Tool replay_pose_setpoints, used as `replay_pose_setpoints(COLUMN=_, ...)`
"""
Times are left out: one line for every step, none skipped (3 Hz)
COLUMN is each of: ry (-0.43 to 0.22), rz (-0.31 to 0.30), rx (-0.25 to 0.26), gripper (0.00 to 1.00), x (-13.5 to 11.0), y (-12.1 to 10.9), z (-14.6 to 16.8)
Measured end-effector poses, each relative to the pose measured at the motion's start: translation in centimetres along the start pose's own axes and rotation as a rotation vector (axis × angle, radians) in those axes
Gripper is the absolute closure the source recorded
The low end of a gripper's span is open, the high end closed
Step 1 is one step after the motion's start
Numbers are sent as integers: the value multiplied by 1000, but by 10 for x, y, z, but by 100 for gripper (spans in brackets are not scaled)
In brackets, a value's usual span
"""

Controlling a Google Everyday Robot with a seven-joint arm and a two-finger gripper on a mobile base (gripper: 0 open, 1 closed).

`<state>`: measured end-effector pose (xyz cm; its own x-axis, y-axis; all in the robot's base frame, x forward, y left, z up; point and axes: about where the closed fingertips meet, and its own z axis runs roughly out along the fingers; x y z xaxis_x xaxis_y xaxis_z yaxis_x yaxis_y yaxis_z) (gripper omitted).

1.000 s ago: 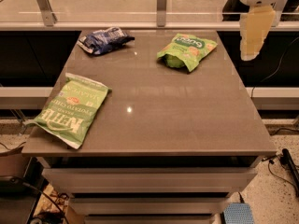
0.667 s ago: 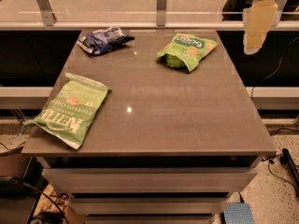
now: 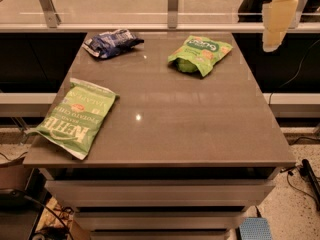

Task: Move green rice chip bag near green jalapeno chip bag

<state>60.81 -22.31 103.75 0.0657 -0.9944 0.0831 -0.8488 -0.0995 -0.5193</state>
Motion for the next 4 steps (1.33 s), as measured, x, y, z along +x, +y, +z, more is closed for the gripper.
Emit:
replay_pose_setpoints(ry=-20, rz=-15, rx=0, gripper=0, x=1, y=-13, z=13)
replay_pose_setpoints(ry=-72, rz=-58, rx=12, gripper=0, x=-3, y=-33, z=36)
replay_pose_setpoints(ry=-119, rz=-99, rx=5, gripper=0, x=-9, y=-44, z=59)
replay_pose_setpoints(ry=-156, rz=-135, rx=-24, gripper=0, x=-17, y=-49, z=83)
